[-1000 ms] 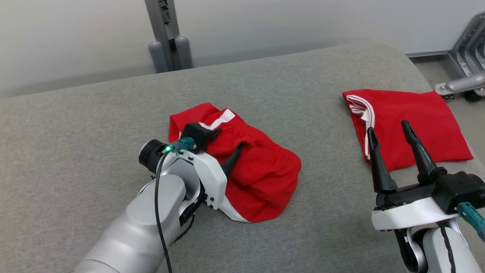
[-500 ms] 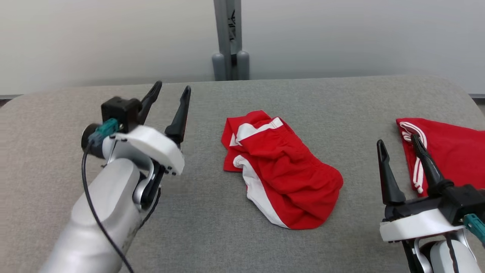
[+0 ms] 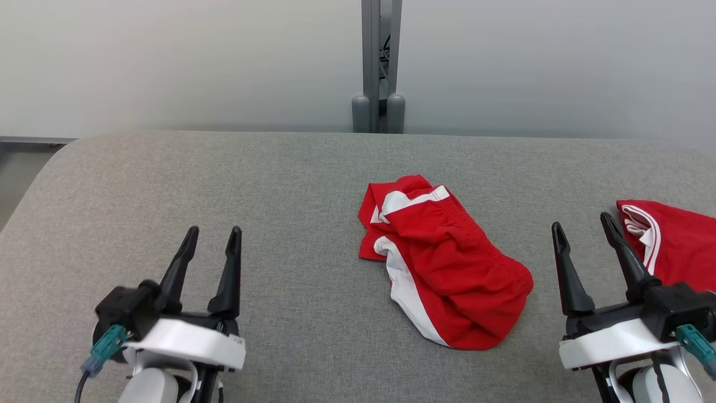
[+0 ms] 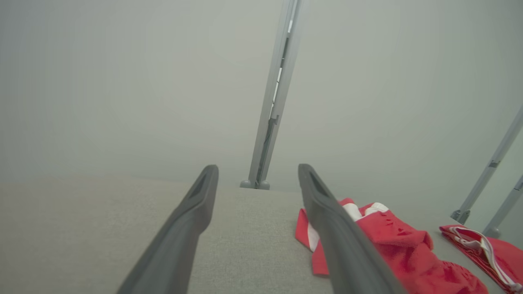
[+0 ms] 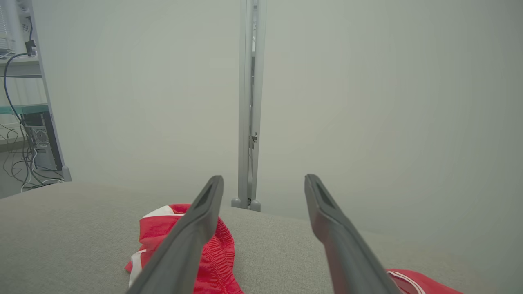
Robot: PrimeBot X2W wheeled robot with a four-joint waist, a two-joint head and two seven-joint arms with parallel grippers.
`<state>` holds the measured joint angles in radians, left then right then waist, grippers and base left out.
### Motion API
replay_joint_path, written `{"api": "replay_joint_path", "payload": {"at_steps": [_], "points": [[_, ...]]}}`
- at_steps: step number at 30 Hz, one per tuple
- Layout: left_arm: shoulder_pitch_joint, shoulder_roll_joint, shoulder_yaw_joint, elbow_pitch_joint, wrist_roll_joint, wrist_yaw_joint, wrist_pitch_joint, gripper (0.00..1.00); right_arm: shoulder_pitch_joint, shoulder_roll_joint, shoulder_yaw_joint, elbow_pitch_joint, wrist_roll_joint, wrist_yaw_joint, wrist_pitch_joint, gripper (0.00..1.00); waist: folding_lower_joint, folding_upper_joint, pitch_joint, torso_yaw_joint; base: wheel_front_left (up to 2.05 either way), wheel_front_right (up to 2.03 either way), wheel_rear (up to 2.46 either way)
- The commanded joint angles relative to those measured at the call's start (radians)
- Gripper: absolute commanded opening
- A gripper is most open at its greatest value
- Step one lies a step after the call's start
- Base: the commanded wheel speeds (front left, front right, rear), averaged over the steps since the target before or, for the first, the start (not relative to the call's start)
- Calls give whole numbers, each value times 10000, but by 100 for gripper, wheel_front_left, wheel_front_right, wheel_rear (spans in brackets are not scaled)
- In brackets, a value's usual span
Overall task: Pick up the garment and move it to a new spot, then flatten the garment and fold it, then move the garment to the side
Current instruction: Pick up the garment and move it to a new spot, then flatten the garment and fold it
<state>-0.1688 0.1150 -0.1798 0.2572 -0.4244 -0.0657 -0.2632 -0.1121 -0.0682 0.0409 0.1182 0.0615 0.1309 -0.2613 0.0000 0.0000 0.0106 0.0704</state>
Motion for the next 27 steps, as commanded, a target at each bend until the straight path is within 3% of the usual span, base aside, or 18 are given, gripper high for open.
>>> {"api": "replay_joint_path", "payload": {"at_steps": [1, 10, 21, 27], "points": [[293, -138, 367, -187, 172, -169, -4, 100, 147, -48, 32, 83, 11, 0, -37, 100, 0, 0, -9, -22, 0, 0, 0], [1060, -621, 1631, -310, 762, -596, -5, 100, 92, 8, 57, 222, 113, 0, -37, 100, 0, 0, 60, -109, 0, 0, 0], [879, -624, 1140, -125, 329, -655, -5, 100, -205, -306, 531, 543, 222, -2, -37, 100, 0, 0, 145, 76, 0, 0, 0], [711, -621, 862, 94, 297, -665, -6, 100, -1367, -979, 1708, 2208, 1291, -2, 151, 100, 0, 0, 417, 311, 0, 0, 0]]}}
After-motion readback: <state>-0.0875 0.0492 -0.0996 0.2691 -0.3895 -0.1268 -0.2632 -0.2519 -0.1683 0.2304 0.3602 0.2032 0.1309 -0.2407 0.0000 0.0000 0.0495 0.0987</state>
